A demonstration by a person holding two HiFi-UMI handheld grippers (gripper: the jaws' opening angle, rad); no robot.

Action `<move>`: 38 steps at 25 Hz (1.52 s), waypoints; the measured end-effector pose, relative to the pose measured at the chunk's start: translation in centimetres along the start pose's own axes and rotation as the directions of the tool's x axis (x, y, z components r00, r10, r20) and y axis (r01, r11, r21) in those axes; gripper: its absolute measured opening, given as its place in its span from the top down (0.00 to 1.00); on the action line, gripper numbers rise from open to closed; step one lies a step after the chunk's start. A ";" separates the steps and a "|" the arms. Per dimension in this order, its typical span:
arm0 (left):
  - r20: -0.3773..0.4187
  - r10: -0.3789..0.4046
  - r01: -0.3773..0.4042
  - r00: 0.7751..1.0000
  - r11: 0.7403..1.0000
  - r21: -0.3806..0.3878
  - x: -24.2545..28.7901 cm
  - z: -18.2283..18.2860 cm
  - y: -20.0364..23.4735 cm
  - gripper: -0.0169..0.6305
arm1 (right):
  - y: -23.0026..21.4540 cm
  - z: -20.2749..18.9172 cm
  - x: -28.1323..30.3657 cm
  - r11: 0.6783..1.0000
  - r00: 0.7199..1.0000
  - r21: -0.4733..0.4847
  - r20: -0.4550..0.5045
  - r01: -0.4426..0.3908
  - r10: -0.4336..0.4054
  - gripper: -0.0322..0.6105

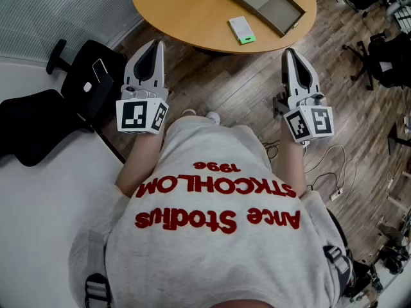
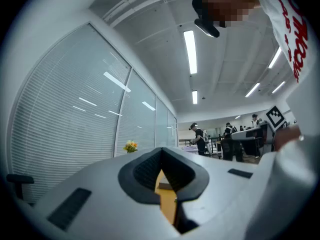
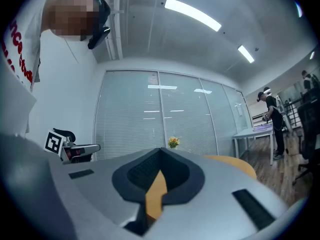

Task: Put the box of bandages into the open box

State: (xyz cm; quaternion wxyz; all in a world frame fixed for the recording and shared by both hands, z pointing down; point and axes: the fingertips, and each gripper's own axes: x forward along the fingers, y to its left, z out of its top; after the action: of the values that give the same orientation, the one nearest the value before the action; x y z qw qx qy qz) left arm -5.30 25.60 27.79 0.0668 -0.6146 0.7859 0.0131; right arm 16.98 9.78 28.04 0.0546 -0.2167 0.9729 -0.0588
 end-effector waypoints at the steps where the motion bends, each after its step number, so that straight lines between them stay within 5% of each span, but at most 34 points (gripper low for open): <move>1: -0.001 0.000 0.000 1.000 1.000 0.000 0.0 0.1 -0.2 0.96 | 0.0 0.0 -0.1 1.000 1.000 0.001 -0.001 0.000 0.000 0.94; 25: -0.013 0.027 -0.027 1.000 1.000 0.013 1.0 0.2 -0.3 0.96 | -0.4 -0.1 1.3 0.997 0.999 0.057 0.011 -0.045 0.044 0.94; 38: 0.002 -0.015 0.015 1.000 1.000 -0.026 9.2 -1.0 2.4 0.96 | -4.2 0.1 7.1 0.999 1.000 0.048 -0.013 -0.002 0.002 0.94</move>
State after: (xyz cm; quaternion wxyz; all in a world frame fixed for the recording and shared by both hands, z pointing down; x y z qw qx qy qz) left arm -9.84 17.22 27.54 0.0600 -0.6213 0.7809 0.0233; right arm 12.37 2.92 27.92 0.0535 -0.2140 0.9718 -0.0832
